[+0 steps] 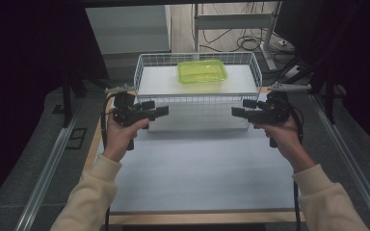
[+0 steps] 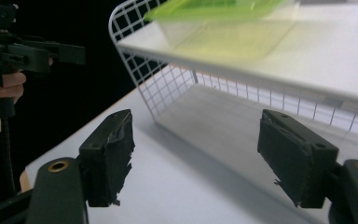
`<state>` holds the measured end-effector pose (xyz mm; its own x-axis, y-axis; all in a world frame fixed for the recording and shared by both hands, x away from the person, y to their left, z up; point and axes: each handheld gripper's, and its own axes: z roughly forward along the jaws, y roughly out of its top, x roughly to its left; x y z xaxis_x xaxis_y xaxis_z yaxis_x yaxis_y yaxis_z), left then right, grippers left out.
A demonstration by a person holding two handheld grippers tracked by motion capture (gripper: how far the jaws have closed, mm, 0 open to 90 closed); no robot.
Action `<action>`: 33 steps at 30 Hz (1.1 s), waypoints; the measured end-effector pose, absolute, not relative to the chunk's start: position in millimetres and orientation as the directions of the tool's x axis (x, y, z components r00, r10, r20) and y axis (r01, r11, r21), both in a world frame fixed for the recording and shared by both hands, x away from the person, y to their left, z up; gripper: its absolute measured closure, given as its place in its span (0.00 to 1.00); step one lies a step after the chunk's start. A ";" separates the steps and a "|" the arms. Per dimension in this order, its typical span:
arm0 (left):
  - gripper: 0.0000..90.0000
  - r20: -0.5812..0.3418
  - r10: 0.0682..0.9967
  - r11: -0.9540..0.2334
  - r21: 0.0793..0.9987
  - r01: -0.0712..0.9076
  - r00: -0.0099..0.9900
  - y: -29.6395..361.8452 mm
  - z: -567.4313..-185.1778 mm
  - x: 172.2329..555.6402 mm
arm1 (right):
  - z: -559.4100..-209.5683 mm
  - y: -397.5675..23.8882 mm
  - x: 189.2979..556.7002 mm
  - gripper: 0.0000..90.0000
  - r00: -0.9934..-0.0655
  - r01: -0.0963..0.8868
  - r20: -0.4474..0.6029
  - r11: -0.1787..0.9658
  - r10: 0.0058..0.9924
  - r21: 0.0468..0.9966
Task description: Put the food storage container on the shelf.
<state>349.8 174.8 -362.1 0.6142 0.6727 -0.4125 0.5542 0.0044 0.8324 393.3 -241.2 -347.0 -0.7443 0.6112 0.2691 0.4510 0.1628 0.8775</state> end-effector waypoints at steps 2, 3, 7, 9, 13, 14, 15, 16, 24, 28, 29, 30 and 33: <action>0.26 -0.418 0.664 0.002 0.830 0.557 0.620 176.4 -372.0 336.6 | -354.5 -241.7 384.9 0.29 -0.753 0.445 0.260 0.175 0.605 0.878; 0.26 -0.418 0.660 -0.003 0.830 0.558 0.625 177.0 -377.3 330.4 | -358.5 -242.0 380.9 0.29 -0.756 0.445 0.263 0.175 0.599 0.878; 0.26 -0.421 0.657 -0.010 0.825 0.566 0.625 179.1 -398.4 309.4 | -375.1 -245.2 367.3 0.28 -0.765 0.436 0.252 0.189 0.593 0.880; 0.26 -0.427 0.657 -0.008 0.820 0.573 0.621 179.6 -409.6 301.1 | -384.9 -247.1 361.2 0.27 -0.766 0.441 0.257 0.190 0.590 0.877; 0.26 -0.431 0.656 -0.025 0.808 0.589 0.620 178.3 -433.1 287.2 | -405.9 -251.8 347.3 0.25 -0.766 0.448 0.253 0.208 0.591 0.869; 0.26 -0.433 0.656 -0.028 0.805 0.593 0.618 177.7 -439.1 284.1 | -411.7 -253.1 343.6 0.25 -0.766 0.450 0.256 0.207 0.589 0.869; 0.26 -0.436 0.655 -0.030 0.801 0.597 0.618 177.4 -444.8 281.3 | -417.6 -254.8 340.1 0.25 -0.767 0.451 0.258 0.208 0.588 0.868; 0.26 -0.436 0.655 -0.037 0.797 0.602 0.617 177.0 -450.3 279.1 | -423.3 -256.4 336.5 0.25 -0.766 0.455 0.260 0.211 0.587 0.865; 0.26 -0.429 0.678 -0.083 0.762 0.642 0.598 172.7 -490.7 268.3 | -471.8 -262.1 314.5 0.24 -0.767 0.480 0.263 0.252 0.585 0.840; 0.26 -0.431 0.685 -0.091 0.750 0.655 0.588 170.7 -499.1 268.6 | -486.8 -259.8 311.5 0.22 -0.771 0.490 0.248 0.299 0.586 0.819; 0.26 -0.430 0.685 -0.091 0.751 0.654 0.588 170.4 -499.1 268.4 | -487.7 -258.7 310.8 0.22 -0.774 0.485 0.238 0.306 0.587 0.819; 0.26 -0.430 0.684 -0.092 0.751 0.654 0.590 169.9 -498.8 268.3 | -488.0 -257.9 310.3 0.22 -0.777 0.478 0.232 0.309 0.585 0.822; 0.26 -0.420 0.689 -0.093 0.756 0.647 0.590 169.7 -498.7 267.1 | -487.3 -257.3 309.0 0.22 -0.782 0.460 0.215 0.308 0.584 0.833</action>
